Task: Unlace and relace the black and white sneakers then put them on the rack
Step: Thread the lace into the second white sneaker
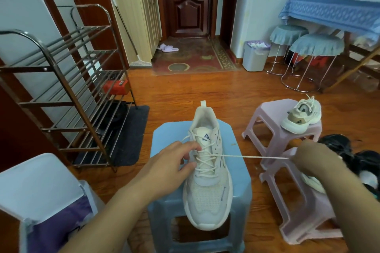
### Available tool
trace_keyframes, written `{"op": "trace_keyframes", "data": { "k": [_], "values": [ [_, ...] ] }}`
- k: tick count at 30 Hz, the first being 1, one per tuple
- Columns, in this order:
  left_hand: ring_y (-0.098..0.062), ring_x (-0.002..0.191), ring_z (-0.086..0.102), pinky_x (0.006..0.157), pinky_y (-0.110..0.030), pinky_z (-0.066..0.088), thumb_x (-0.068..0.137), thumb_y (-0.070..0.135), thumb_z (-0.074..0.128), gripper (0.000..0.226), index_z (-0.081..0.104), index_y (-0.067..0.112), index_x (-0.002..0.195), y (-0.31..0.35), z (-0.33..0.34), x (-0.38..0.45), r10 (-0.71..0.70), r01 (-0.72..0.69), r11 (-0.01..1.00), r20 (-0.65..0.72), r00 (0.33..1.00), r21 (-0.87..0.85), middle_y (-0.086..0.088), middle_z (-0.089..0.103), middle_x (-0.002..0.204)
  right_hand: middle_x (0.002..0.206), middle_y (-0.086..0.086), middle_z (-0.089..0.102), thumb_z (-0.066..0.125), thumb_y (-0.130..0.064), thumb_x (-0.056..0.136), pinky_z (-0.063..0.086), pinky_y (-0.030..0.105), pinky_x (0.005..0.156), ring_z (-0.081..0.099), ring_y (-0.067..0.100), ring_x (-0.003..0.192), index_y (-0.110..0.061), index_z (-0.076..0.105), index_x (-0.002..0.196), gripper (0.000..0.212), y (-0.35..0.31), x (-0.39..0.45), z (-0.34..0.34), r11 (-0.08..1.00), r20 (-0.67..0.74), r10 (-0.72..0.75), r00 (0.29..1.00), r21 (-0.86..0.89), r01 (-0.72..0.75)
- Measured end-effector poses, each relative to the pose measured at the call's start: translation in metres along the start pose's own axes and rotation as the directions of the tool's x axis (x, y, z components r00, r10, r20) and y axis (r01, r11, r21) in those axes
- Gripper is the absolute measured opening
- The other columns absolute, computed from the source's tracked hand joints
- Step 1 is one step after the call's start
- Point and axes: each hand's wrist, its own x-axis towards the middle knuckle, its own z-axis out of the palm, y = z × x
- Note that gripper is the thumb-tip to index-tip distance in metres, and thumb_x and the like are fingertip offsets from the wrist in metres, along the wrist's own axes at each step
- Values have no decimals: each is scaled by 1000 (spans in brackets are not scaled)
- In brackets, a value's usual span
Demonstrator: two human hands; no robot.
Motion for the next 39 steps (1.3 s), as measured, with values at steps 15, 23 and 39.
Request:
{"op": "trace_keyframes", "data": {
  "k": [15,23,39],
  "values": [
    [-6,69,63,66,-20,51,97,9,64,21,81,20,94,49,16,-4,-376,136,602,-129,918,-787,4,73,74,88,16,76,57,4,97,53,25,59,71,21,73,-9,59,121,27,-92,-94,30,135,35,-523,851,990,43],
    [-8,59,58,63,-23,50,96,7,65,18,80,17,96,49,23,-5,-500,160,538,-160,851,-828,1,68,66,76,9,76,61,4,94,55,27,52,71,20,61,-3,61,96,7,-96,-87,28,285,-95,-407,908,932,225],
    [-14,85,55,72,-37,52,94,23,66,17,77,27,106,50,45,23,-9,40,998,-482,876,54,11,50,88,77,-9,64,58,-19,96,53,34,69,59,8,75,-29,60,78,21,-91,-60,47,722,-298,-482,824,397,567]
  ]
}}
